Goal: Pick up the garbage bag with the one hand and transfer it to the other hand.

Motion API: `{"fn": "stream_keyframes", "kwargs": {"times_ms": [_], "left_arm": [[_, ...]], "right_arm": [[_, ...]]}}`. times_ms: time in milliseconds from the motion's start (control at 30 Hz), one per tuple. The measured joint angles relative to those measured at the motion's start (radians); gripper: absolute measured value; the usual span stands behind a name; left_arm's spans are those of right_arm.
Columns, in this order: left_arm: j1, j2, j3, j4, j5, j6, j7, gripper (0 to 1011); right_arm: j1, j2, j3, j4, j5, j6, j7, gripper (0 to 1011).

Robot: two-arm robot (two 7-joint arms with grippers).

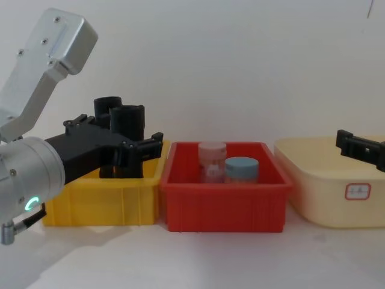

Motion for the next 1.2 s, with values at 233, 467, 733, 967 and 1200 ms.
{"fn": "stream_keyframes", "kwargs": {"times_ms": [233,467,733,967,1200], "left_arm": [[0.0,0.0,0.0,0.0,0.0,0.0,0.0,1001],[0.0,0.0,0.0,0.0,0.0,0.0,0.0,1001],[0.0,0.002,0.001,-0.003,0.02,0.0,0.008,1001],[0.002,0.003,0.001,-0.008,0.052,0.001,0.033,1001],[0.004,-0.006,-0.009,-0.001,0.058,0.009,0.045,1001]], "right_arm": [[0.0,0.0,0.0,0.0,0.0,0.0,0.0,1002],[0.0,0.0,0.0,0.0,0.0,0.0,0.0,1001],[0.0,0.0,0.0,0.0,0.0,0.0,0.0,1001],[0.0,0.0,0.0,0.0,0.0,0.0,0.0,1001],[0.0,0.0,0.0,0.0,0.0,0.0,0.0,1001]]}}
